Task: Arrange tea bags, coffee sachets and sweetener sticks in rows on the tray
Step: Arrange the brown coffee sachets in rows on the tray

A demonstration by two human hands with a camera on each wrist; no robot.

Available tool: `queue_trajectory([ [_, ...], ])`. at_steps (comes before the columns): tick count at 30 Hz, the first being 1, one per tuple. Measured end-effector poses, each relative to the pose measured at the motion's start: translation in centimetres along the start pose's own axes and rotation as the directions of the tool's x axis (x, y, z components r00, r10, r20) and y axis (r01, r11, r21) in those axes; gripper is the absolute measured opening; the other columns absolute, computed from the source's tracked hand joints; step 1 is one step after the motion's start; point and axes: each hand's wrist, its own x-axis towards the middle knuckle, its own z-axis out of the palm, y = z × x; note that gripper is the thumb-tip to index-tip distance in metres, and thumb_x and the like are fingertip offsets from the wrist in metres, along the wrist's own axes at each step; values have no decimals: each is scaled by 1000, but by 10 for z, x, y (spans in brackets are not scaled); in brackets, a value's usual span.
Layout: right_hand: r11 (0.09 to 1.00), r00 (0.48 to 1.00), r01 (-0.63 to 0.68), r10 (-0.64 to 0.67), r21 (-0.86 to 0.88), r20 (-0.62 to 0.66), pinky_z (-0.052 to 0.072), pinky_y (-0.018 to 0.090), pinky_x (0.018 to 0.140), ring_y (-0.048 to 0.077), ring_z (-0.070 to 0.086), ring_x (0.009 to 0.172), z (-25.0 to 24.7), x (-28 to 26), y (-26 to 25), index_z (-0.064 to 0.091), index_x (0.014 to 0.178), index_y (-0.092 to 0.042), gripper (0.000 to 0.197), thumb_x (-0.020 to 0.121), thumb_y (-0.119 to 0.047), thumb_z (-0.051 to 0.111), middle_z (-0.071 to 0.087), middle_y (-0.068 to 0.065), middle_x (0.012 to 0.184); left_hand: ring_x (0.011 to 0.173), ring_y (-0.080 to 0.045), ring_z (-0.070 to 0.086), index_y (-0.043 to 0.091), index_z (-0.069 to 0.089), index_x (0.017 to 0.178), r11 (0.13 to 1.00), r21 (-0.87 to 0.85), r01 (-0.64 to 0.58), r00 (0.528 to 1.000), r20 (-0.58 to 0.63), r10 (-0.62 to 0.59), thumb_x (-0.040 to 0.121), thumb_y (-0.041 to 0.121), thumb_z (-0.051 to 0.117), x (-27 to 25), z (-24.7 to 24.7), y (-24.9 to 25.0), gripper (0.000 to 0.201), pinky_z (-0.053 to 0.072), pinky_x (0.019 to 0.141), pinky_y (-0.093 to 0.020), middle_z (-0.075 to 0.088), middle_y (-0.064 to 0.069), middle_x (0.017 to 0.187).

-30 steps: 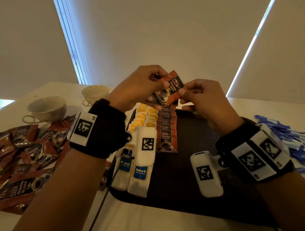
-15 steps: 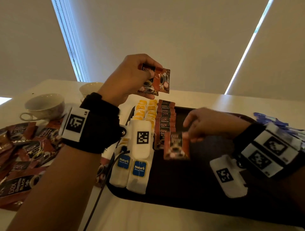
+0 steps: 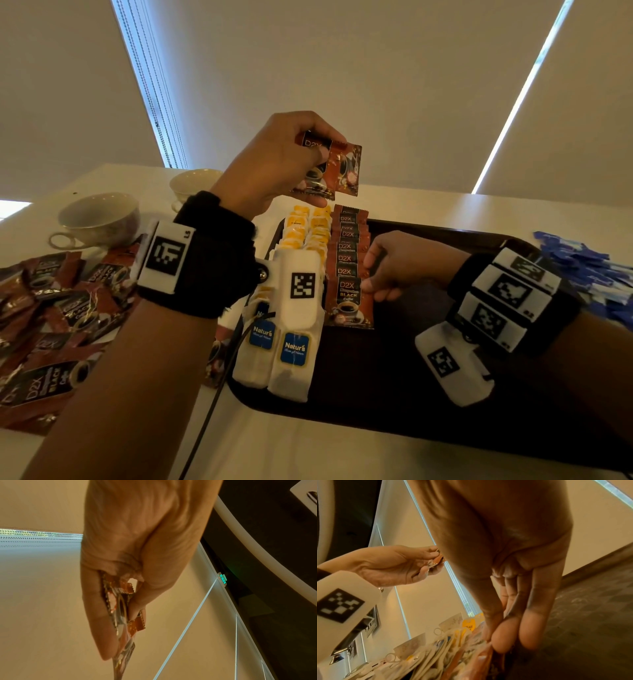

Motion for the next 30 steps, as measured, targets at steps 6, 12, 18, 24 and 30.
queue_trajectory([
  [6, 991, 994, 76, -85, -114, -74, 48, 19, 54, 9, 58, 63, 1, -3, 2, 46, 85, -18, 23, 83, -15, 69, 62, 0, 82, 73, -18, 64, 21, 63, 102, 1000, 5, 6, 1000, 9, -6, 96, 6, 50, 0, 2, -1, 20, 55, 50, -24, 59, 2, 98],
  [12, 888, 981, 191, -160, -419, 108, 42, 18, 64, 10, 51, 85, 12, -17, -8, 55, 92, -20, 33, 71, -30, 78, 53, -6, 91, 71, -16, 64, 20, 62, 100, 1000, 5, 5, 1000, 27, -5, 95, 5, 50, 0, 4, -1, 20, 56, 50, -25, 59, 2, 99],
  [18, 860, 978, 205, -159, -468, 137, 41, 16, 58, 7, 48, 74, 18, -9, -13, 58, 105, -14, 43, 70, -26, 80, 49, -8, 83, 81, -19, 66, 19, 63, 103, 1000, 17, 5, 1000, 29, -5, 96, 6, 50, 0, 5, -1, 20, 56, 50, -25, 59, 0, 102],
  [24, 868, 976, 210, -162, -450, 142, 48, 21, 60, 17, 55, 82, 20, -7, -15, 55, 110, -11, 49, 70, -22, 80, 49, -6, 84, 70, -16, 63, 19, 62, 105, 1000, 29, 4, 1000, 30, -5, 96, 7, 50, 1, 5, -3, 19, 56, 51, -25, 58, 1, 101],
  [30, 878, 976, 217, -182, -427, 123, 46, 18, 57, 11, 50, 78, 19, -5, -11, 55, 110, -11, 47, 72, -21, 79, 46, -9, 83, 58, -14, 59, 19, 62, 104, 999, 45, -2, 999, 35, 0, 96, 7, 50, 0, 6, -2, 19, 57, 52, -27, 59, 0, 100],
])
